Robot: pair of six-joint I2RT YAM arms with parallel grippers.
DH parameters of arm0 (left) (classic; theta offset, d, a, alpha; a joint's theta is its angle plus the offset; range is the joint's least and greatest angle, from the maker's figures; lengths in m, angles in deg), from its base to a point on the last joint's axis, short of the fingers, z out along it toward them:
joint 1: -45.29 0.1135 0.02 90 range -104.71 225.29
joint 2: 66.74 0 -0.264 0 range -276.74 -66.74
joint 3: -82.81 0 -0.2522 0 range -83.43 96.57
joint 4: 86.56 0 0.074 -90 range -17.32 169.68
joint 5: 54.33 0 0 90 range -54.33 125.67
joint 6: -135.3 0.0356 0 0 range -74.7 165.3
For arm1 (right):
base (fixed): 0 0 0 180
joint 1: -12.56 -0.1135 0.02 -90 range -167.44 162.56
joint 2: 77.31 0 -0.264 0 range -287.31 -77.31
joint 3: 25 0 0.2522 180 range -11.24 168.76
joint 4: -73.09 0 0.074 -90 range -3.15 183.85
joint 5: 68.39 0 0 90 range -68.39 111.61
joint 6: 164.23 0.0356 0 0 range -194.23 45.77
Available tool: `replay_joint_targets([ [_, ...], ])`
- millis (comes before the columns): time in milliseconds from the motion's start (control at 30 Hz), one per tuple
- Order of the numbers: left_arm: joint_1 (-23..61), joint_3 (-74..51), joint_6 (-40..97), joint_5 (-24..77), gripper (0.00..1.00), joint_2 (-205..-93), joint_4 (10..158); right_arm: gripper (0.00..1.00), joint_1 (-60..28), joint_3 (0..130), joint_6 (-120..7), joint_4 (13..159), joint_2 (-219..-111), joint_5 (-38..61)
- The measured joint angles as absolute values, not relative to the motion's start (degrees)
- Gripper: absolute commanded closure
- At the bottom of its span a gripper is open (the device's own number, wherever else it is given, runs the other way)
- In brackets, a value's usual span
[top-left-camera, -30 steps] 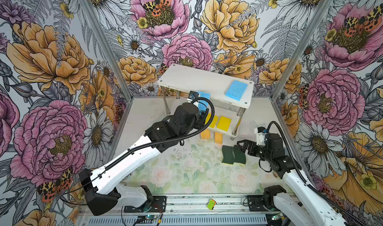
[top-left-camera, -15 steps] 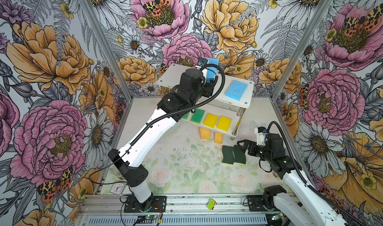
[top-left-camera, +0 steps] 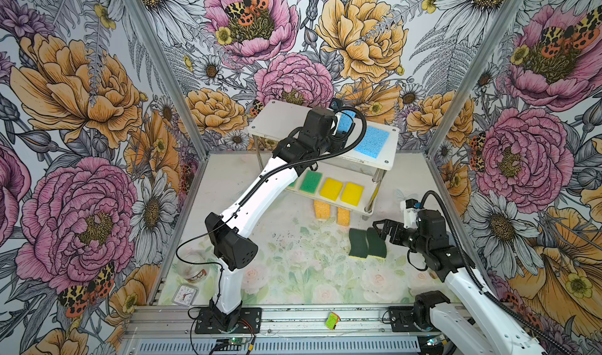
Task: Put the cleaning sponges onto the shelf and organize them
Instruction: 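Carry the blue sponge up onto the top shelf beside the first blue sponge, then lower the blue sponge onto the top shelf and open the left gripper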
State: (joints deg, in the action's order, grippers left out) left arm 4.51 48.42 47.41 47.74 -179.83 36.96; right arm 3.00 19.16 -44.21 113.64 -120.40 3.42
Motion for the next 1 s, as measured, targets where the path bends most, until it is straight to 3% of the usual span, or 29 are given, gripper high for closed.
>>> replay_joint_targets([
  [1000,2.48,52.66,45.66,46.72,0.24,-183.22,35.73,0.0,3.0,19.13,-44.03,113.64,-119.2,3.42],
])
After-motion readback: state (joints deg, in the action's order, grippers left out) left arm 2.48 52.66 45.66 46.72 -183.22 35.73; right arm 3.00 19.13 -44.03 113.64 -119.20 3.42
